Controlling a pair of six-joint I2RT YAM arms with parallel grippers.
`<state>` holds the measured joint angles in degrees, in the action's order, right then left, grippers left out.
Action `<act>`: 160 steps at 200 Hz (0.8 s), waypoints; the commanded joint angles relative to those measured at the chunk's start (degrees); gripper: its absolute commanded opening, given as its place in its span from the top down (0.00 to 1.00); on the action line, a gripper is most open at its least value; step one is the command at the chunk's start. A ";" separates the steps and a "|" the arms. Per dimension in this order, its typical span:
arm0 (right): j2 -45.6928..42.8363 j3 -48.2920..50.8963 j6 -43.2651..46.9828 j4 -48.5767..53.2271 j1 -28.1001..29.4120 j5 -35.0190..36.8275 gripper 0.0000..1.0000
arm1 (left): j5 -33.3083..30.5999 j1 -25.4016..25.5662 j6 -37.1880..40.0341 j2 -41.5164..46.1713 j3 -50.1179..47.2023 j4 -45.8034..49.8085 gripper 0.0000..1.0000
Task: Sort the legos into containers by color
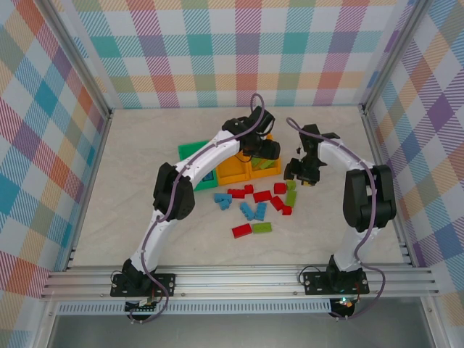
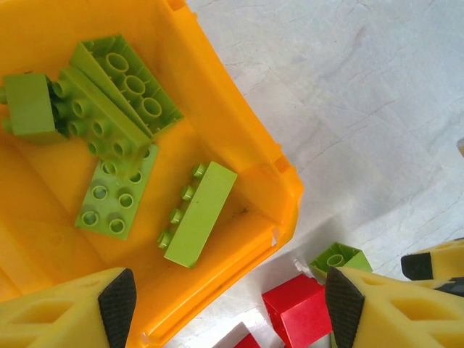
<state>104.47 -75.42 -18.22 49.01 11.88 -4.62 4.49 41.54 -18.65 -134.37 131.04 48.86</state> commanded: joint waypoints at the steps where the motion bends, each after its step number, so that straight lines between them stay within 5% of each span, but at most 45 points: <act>1: 2.04 -0.21 2.44 0.07 0.51 -1.07 0.42 | 1.52 -0.12 -0.59 7.19 -2.72 -3.26 0.26; 160: 4.96 -1.84 4.33 1.43 1.93 3.79 0.47 | -0.36 -1.10 -2.14 22.21 -24.89 -9.96 0.22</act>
<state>107.96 -75.94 -14.46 49.23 13.54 -2.81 4.89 41.10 -20.01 -115.74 107.24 40.29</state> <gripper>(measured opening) 0.545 0.780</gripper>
